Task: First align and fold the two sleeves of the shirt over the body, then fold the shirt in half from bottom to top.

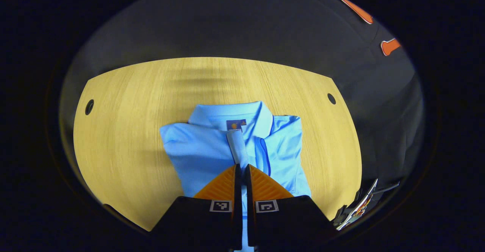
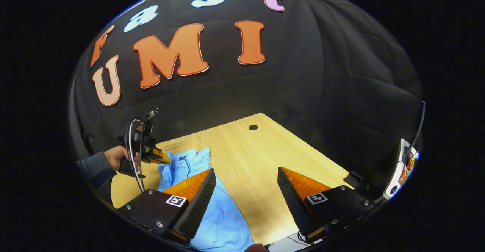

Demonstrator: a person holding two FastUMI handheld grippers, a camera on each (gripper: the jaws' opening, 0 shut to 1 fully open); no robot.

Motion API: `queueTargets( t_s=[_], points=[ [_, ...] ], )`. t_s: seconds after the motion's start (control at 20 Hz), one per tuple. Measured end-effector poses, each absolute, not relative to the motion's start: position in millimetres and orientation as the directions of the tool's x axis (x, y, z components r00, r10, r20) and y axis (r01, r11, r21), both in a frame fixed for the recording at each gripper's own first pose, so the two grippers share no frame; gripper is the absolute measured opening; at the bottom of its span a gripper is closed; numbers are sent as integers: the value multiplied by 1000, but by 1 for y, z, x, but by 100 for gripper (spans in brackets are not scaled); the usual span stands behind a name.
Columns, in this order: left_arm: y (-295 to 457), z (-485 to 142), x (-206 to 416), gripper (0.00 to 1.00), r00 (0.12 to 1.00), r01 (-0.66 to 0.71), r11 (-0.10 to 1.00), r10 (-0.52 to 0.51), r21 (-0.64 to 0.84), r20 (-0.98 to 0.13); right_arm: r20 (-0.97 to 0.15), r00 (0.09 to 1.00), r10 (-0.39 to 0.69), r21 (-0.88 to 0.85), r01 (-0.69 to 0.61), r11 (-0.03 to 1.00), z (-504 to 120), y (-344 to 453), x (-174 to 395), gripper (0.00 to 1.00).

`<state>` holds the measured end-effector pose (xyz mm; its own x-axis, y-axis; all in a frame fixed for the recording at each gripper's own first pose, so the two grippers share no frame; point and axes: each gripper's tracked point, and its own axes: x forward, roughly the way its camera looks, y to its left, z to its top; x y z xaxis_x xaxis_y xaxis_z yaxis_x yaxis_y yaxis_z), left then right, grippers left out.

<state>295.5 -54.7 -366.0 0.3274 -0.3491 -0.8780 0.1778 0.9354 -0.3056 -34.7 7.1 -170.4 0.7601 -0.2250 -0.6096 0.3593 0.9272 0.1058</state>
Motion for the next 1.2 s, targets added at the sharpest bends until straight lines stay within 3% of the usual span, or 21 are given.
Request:
queueTargets(
  t_s=[0.1, 0.2, 0.25, 0.4, 0.5, 0.55, 1.2],
  points=[
    [-71, -369, 292, 9, 303, 199, 926, -369, -320, -879, -614, 757, -225, 100, 357, 929, -171, 7, -37, 99],
    [-88, -367, 284, 18, 267, 212, 905, -417, -369, -869, -619, 754, -220, 97, 351, 931, -173, 7, -39, 98],
    [-95, -364, 279, 31, 258, 216, 891, -446, -399, -857, -622, 752, -217, 96, 348, 933, -175, 7, -41, 99],
    [-90, -359, 270, 83, 273, 240, 891, -443, -386, -854, -629, 754, -191, 101, 323, 941, -179, 9, -40, 99],
    [-76, -353, 262, 89, 296, 246, 904, -414, -350, -861, -638, 752, -163, 107, 297, 949, -181, 11, -40, 99],
    [-70, -349, 257, 100, 304, 245, 905, -413, -348, -858, -642, 752, -148, 107, 279, 954, -181, 12, -42, 99],
    [21, -293, 151, 100, 573, 205, 953, -300, -221, -763, -698, 710, 96, 168, 33, 985, -220, 47, -52, 99]
  ],
)
